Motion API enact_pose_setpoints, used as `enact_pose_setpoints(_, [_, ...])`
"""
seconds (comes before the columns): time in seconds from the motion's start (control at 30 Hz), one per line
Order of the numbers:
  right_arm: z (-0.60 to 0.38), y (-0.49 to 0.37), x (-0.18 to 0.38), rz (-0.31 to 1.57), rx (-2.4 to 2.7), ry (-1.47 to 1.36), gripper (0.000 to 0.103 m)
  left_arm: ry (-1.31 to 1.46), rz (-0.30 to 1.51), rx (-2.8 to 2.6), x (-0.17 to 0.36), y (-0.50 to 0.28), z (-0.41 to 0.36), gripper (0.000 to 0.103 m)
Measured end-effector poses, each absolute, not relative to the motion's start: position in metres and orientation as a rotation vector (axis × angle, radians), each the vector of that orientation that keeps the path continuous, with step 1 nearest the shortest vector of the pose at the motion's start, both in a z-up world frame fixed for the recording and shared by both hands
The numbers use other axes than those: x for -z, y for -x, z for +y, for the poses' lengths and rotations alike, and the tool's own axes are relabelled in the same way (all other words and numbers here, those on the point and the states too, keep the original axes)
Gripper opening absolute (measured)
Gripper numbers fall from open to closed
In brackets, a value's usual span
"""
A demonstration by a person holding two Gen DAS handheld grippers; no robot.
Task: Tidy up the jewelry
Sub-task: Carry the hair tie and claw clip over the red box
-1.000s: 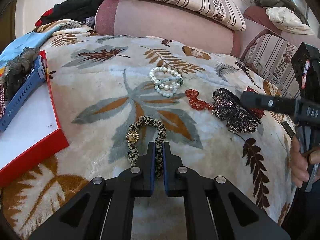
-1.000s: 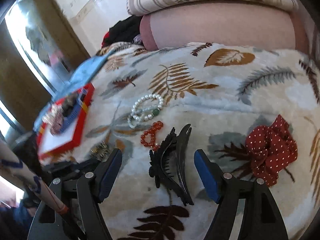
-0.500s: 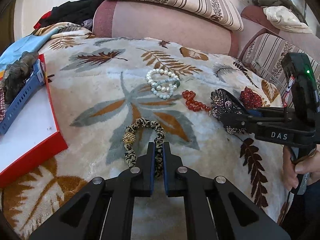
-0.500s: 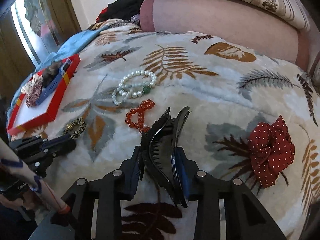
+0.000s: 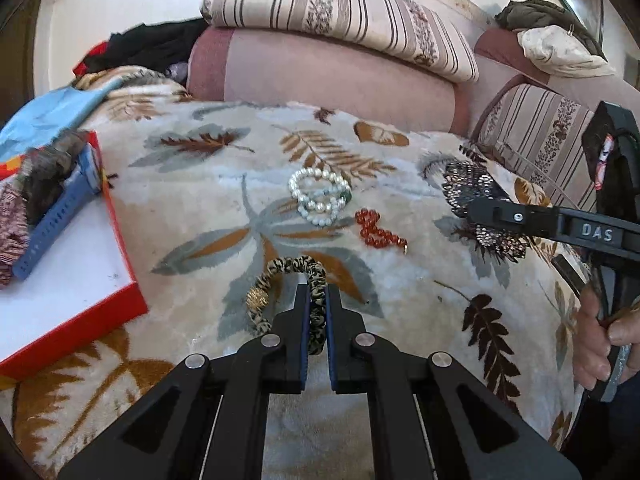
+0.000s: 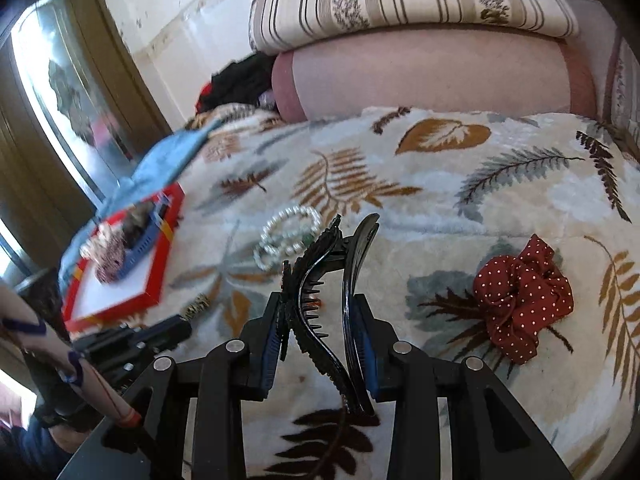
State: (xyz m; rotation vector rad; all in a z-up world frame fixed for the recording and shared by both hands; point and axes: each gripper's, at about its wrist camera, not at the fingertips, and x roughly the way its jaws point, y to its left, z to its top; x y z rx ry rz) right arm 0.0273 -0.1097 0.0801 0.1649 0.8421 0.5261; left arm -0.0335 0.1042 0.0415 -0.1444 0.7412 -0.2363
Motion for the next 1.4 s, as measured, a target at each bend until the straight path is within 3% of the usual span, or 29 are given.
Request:
enact_pose_setpoints(0.27, [-0.117, 0.025, -0.099, 0.764, -0.537, -0.281, 0.037, 0.079, 0.684, 0.174, -0.065, 0.061, 0.095, 0.007])
enact_pose_setpoints(0.67, [-0.121, 0.087, -0.095, 0.793, -0.549, -0.299, 0.037, 0.044, 0.652, 0.179, -0.088, 0.096, 0.083, 0.007])
enact_pose_setpoints(1.4, [-0.138, 0.106, -0.098, 0.760, -0.564, -0.335, 0.037, 0.128, 0.643, 0.127, -0.118, 0.118, 0.117, 0.007])
